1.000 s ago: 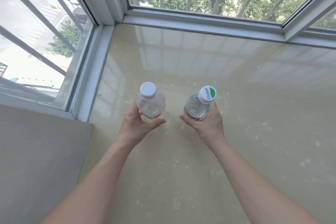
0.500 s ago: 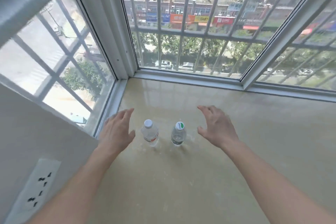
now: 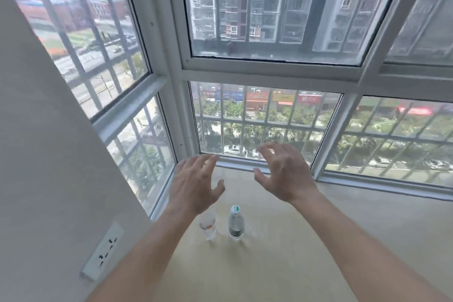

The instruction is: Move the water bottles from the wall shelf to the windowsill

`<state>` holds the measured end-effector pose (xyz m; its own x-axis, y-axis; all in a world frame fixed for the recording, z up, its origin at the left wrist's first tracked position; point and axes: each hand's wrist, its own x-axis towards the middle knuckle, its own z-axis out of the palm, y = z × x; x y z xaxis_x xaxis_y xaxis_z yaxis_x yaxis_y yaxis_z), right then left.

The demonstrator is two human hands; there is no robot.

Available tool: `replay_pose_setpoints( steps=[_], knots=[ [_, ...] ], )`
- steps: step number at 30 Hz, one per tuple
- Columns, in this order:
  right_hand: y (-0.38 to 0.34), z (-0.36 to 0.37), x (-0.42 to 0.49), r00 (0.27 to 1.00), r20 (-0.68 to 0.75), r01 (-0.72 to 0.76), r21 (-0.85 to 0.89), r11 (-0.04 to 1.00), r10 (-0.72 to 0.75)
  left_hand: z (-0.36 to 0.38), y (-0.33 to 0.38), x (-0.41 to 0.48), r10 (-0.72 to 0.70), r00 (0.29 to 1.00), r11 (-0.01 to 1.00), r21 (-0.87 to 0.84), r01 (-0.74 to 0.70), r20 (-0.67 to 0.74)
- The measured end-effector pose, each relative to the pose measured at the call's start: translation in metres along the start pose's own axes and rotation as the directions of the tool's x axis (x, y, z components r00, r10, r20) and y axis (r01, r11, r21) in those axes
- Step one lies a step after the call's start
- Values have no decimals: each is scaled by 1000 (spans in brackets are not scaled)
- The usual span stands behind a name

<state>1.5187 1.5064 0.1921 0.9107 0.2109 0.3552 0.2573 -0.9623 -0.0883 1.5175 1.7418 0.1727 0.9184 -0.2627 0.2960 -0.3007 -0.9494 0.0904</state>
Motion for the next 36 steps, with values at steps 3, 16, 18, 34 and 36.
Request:
replay_pose_setpoints(
  steps=[3,16,18,34,36],
  knots=[
    [5,-14,-14,1000,7,8,-20,1000,-8,-11,12,-5,5,1000,1000,19,-5,-15],
    [44,-65,-126,903,-156,-416,-76,906,402,-11,114,10,335,941,934,-115,-339,-53],
    [46,-73,-155,845,-170,-527,-104,844,507,-7,136,8,438,898,885,-150,-440,-49],
    [-29,-141,-411,257,-298,-948,-261,180,919,-5,312,-120,900,404,305,-430,-850,-161],
    [-33,-147,-434,222,-345,-959,-245,141,912,-8,331,-133,918,353,248,-431,-867,-180]
  ],
)
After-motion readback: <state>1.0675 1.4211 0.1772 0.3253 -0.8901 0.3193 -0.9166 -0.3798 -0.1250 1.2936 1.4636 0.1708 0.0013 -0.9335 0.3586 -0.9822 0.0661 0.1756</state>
